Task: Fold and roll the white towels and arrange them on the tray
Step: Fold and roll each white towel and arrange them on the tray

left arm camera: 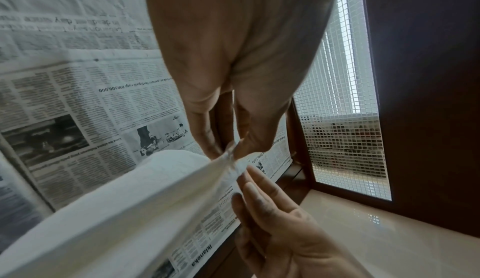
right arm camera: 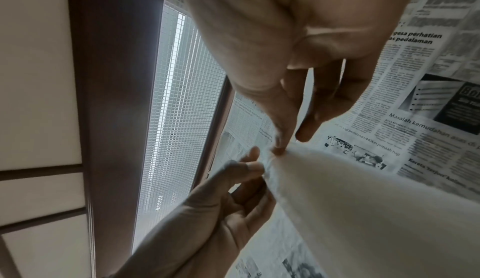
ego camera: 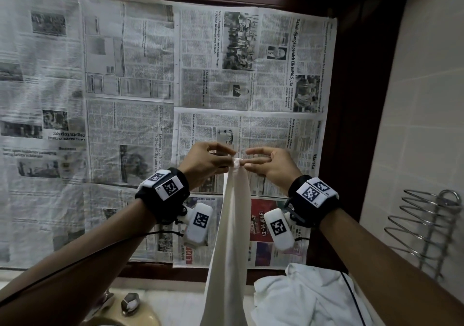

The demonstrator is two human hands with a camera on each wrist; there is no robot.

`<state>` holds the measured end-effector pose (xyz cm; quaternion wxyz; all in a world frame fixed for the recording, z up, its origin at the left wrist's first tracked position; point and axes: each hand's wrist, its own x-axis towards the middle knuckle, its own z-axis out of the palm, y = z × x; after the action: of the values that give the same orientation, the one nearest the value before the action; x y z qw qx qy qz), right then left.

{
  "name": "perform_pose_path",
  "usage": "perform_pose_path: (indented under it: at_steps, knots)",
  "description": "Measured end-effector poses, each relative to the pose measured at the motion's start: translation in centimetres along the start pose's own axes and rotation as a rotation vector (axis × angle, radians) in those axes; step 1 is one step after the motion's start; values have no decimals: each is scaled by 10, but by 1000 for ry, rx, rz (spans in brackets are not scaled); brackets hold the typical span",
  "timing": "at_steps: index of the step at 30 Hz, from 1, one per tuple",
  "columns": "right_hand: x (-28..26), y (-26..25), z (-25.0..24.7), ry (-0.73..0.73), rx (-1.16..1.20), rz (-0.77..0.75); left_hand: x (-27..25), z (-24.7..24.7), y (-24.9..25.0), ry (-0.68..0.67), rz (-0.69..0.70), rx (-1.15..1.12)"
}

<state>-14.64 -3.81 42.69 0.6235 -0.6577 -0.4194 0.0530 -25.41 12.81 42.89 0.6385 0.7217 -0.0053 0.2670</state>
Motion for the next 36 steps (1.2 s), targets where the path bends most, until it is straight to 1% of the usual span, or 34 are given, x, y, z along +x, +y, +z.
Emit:
perform_pose_path:
  at_steps: [2,4,6,7,10,11,12,15,16,19,23,25,28,31,33,36]
  knots:
    - [1,2,-2,15,-62,-29,-3,-1,3,16,15,22]
    - [2,5,-2,0,-225,-75,-4,-2,7,15,14,39]
    - [4,11,-3,-73,-443,-111,-5,-5,11,-14,16,62]
    - [5,13,-3,-107,-497,-113,-5,-6,13,-31,20,78]
    - [6,12,-5,-182,-468,-73,-6,-18,18,-81,42,133]
    - [6,11,-7,-212,-452,-49,-7,-22,20,-107,52,185]
    - [6,10,-8,-241,-459,-35,-8,-26,21,-133,70,288]
    - [12,9,-9,-272,-541,-69,-11,-31,22,-167,171,717]
    - [15,9,-7,-259,-548,-97,-12,-31,22,-164,198,787]
    - [23,3,-4,-186,-584,-177,-13,-30,25,-185,225,776]
    - [25,-9,-10,-133,-639,-233,-4,-38,31,-82,303,818]
    - [28,-11,-18,-123,-769,-279,2,-44,35,-72,317,829]
    - [28,-17,-26,-132,-963,-288,8,-50,42,-76,343,882]
    - [25,-29,-27,-30,-1275,-380,14,-52,50,-43,390,1009]
    - [28,-39,-28,31,-1340,-451,19,-53,58,4,443,1057]
    - [37,-47,-29,111,-1396,-515,25,-53,70,60,454,1057]
